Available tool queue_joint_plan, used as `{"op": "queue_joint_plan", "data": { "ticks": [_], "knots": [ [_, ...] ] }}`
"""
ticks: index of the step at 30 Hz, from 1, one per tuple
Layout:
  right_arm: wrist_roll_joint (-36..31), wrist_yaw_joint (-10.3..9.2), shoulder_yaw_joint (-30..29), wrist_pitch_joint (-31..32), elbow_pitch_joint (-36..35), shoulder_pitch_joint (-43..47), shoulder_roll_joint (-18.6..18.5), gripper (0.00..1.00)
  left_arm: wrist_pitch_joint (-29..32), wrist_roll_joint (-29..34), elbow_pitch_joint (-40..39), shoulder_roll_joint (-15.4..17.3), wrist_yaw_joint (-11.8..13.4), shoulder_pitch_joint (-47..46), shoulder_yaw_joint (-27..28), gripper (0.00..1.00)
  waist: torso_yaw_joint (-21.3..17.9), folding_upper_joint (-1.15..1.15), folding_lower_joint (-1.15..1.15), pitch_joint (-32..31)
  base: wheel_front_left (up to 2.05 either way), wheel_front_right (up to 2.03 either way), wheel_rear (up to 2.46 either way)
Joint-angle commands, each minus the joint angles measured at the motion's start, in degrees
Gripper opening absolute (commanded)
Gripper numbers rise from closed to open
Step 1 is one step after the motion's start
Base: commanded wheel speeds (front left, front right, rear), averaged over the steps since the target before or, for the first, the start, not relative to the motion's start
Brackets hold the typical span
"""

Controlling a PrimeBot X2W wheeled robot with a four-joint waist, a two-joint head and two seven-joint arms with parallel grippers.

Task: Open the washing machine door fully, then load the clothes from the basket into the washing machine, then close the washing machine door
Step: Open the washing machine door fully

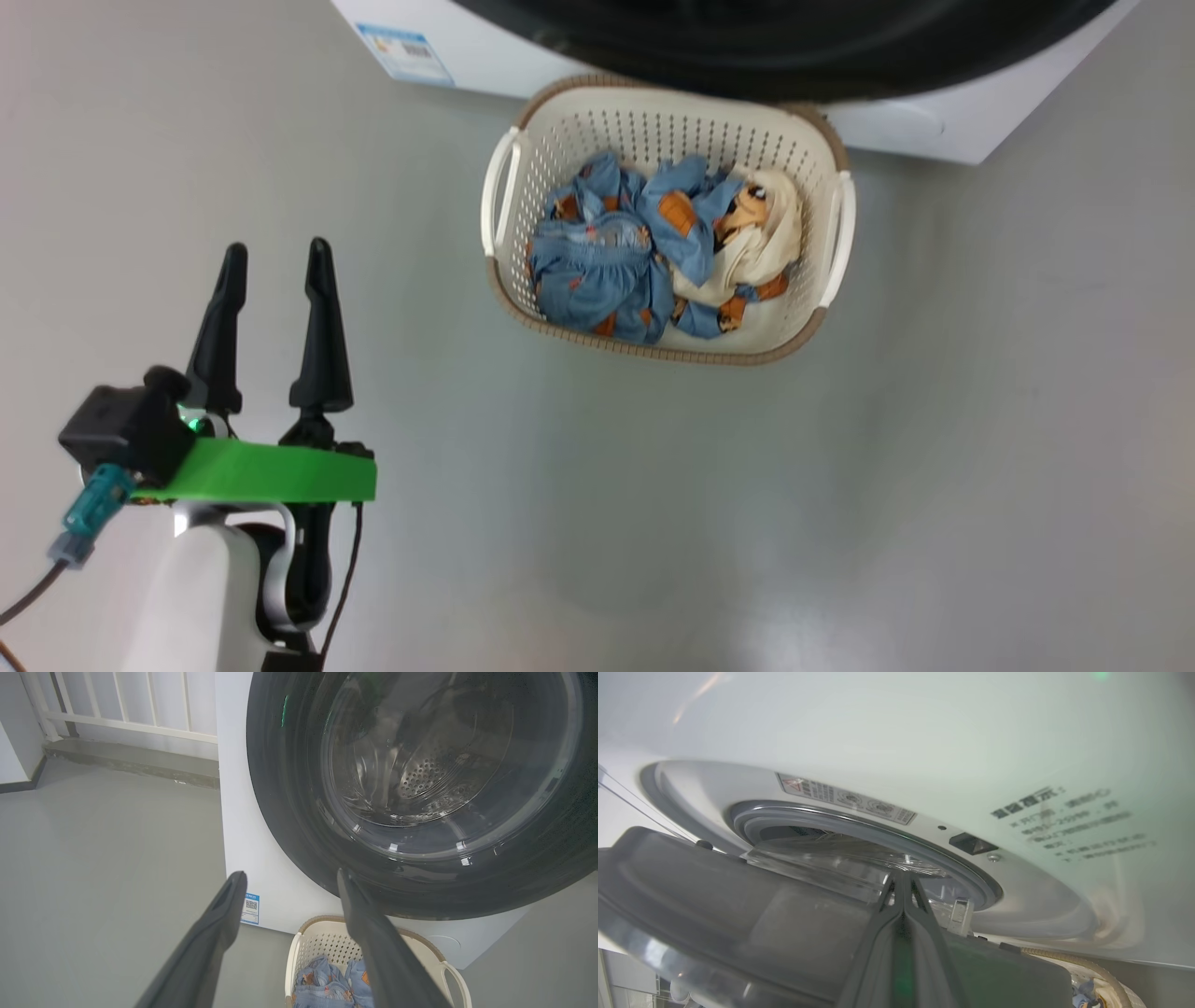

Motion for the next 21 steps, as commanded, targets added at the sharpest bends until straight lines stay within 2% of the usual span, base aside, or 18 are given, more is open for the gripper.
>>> {"op": "queue_joint_plan", "data": {
  "ticks": [1,10,21],
  "knots": [
    [0.9,0.10,1.8,1.7,-1.6,2.8,2.3,0.00,-0.3,0.2,-0.9,1.5,0.4,0.9,2.1,1.00,-0.4,0.00,0.00,-2.0,0.00,0.00,0.00],
    [3.1,0.10,2.9,3.8,-3.8,10.5,4.2,0.00,-0.3,1.9,0.2,1.5,0.0,4.0,3.0,1.00,-0.8,0.00,0.00,-8.2,0.00,0.00,0.00],
    [6.5,0.10,2.9,7.3,-7.7,22.3,6.0,0.00,-0.3,3.2,1.9,1.5,-0.4,8.1,3.4,1.00,1.7,0.00,0.00,-15.9,0.00,0.00,0.00]
  ]
}}
